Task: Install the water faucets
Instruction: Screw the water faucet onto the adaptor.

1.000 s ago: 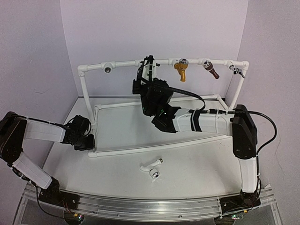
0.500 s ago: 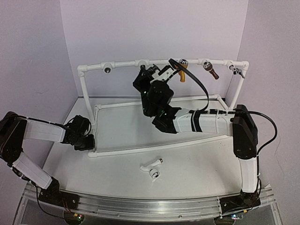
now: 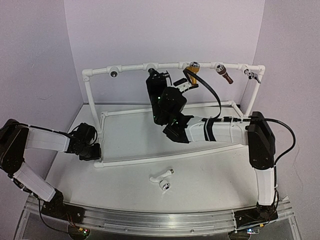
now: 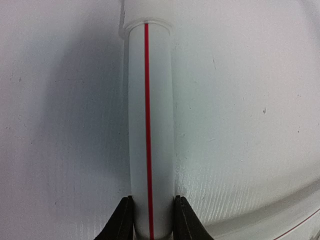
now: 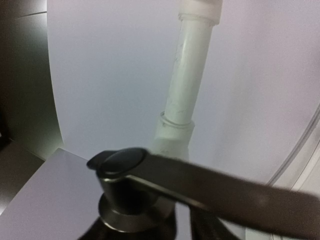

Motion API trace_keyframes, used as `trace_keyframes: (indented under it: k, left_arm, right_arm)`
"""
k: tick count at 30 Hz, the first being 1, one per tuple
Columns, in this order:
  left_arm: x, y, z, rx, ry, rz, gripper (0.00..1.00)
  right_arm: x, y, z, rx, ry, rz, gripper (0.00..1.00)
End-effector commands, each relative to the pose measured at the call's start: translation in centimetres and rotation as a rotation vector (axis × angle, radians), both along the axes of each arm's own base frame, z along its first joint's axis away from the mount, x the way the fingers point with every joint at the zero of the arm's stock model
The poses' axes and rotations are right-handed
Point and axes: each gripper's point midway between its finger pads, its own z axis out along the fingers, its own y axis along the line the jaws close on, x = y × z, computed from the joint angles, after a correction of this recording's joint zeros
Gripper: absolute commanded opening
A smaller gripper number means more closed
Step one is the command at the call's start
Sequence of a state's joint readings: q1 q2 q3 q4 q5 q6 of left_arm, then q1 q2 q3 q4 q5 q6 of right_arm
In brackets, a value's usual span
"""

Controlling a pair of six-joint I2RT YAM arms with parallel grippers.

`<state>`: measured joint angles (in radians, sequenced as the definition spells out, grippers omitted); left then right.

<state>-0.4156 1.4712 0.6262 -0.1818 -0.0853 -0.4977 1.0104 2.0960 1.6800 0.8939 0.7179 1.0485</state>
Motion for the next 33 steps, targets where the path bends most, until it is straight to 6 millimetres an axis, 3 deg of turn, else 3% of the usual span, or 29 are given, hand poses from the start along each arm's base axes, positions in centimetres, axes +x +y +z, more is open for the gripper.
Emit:
trace_keyframes:
  k: [1,6,11,14,16,20,26,29,33]
  left_arm:
    - [-0.8,-5.7,0.8,-0.181,0.003,-0.199,0.0]
    - [-0.8,-5.8,0.8,-0.181,0.005,-0.201,0.0]
    - [-0.8,-5.7,0.8,-0.18,0.004,-0.198,0.0]
    - [-0.8,-5.7,0.8,-0.181,0.002,-0.198,0.0]
    - [-0.8,-5.7,0.8,-0.181,0.005,-0.199,0.0]
    - [-0.8,-5.7,0.8,-0.181,0.004,-0.2,0.0]
    - [-1.0,-5.7,1.0,-0.186,-0.002,-0.2,0.0]
    - [-1.0,-5.7,1.0,-0.185,-0.002,-0.2,0.0]
    - [-0.9,-5.7,0.9,-0.184,0.0,-0.2,0.0]
  right_arm:
    - [-0.3,-2.6,0.1,-0.076,-0.044,-0.045,0.95]
    - [-2.8,-2.7,0.5,-0.27,-0.11,0.006,0.98]
    - [-7.3,-1.2,1.2,-0.554,-0.252,0.105,0.98]
    - [-8.7,-0.5,1.4,-0.723,-0.29,0.166,0.98]
    - [-8.8,0.0,0.0,-0.871,-0.236,0.224,0.98]
    - [-10.4,1.6,-1.2,-1.252,-0.356,0.302,0.98]
    - [-12.2,1.2,-1.8,-2.062,-0.645,0.044,0.98]
    - [-11.3,0.4,-0.5,-2.278,-0.691,-0.1,0.98]
    - [-9.8,0.6,-0.2,-2.596,-0.749,-0.253,0.98]
